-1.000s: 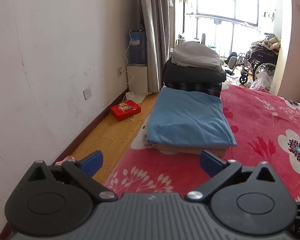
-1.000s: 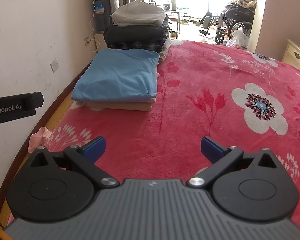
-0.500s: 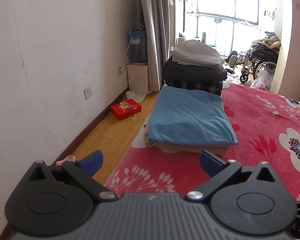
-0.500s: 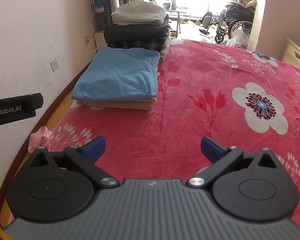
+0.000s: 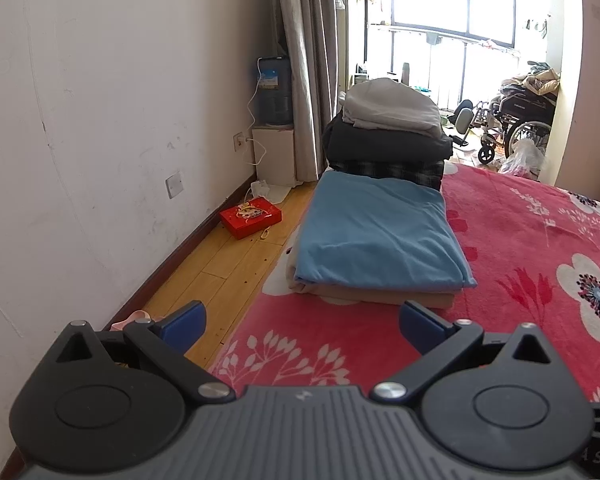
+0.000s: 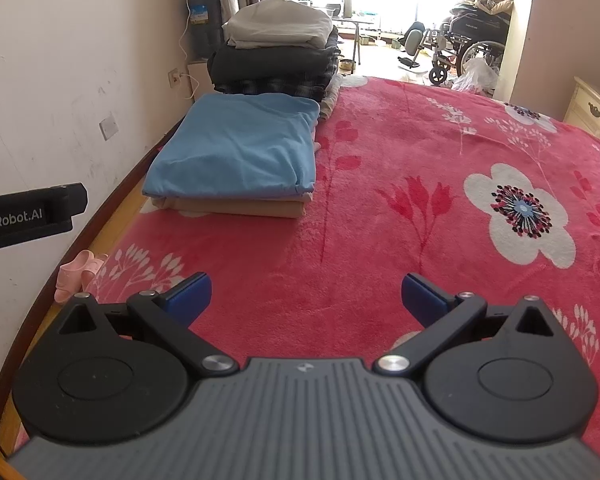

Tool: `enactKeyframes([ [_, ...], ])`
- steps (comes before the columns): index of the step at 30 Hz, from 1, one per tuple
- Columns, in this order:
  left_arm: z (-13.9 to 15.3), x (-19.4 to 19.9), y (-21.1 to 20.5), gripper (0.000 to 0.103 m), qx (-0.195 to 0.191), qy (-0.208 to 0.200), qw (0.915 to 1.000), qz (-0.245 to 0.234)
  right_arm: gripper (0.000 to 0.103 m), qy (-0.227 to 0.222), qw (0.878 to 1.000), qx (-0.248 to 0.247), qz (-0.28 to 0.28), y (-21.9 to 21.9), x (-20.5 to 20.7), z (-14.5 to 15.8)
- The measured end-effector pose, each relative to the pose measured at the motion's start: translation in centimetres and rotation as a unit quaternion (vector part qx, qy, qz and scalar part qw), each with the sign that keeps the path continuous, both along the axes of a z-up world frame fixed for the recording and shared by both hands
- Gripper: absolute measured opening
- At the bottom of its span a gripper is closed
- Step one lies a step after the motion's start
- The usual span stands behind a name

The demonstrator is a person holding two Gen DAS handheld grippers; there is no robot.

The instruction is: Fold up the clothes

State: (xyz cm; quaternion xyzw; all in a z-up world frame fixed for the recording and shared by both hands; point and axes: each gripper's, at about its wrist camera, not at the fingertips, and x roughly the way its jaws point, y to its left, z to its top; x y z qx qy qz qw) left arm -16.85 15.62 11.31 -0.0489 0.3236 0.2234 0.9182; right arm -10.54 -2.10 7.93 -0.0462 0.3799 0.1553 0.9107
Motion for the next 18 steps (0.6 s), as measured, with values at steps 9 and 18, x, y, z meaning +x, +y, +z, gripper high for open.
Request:
enactKeyframes([
  [9, 0.0, -0.04, 0.17, 0.103, -0.001, 0.0, 1.0, 0.002, 0.102, 0.0, 1.0, -0.002, 0.001, 0.26, 0.01, -0.05],
  [18, -0.06, -0.18, 0.29, 0.103, -0.003, 0.002, 1.0, 0.002, 0.102, 0.0, 1.0, -0.003, 0.003, 0.25, -0.04, -0.06],
])
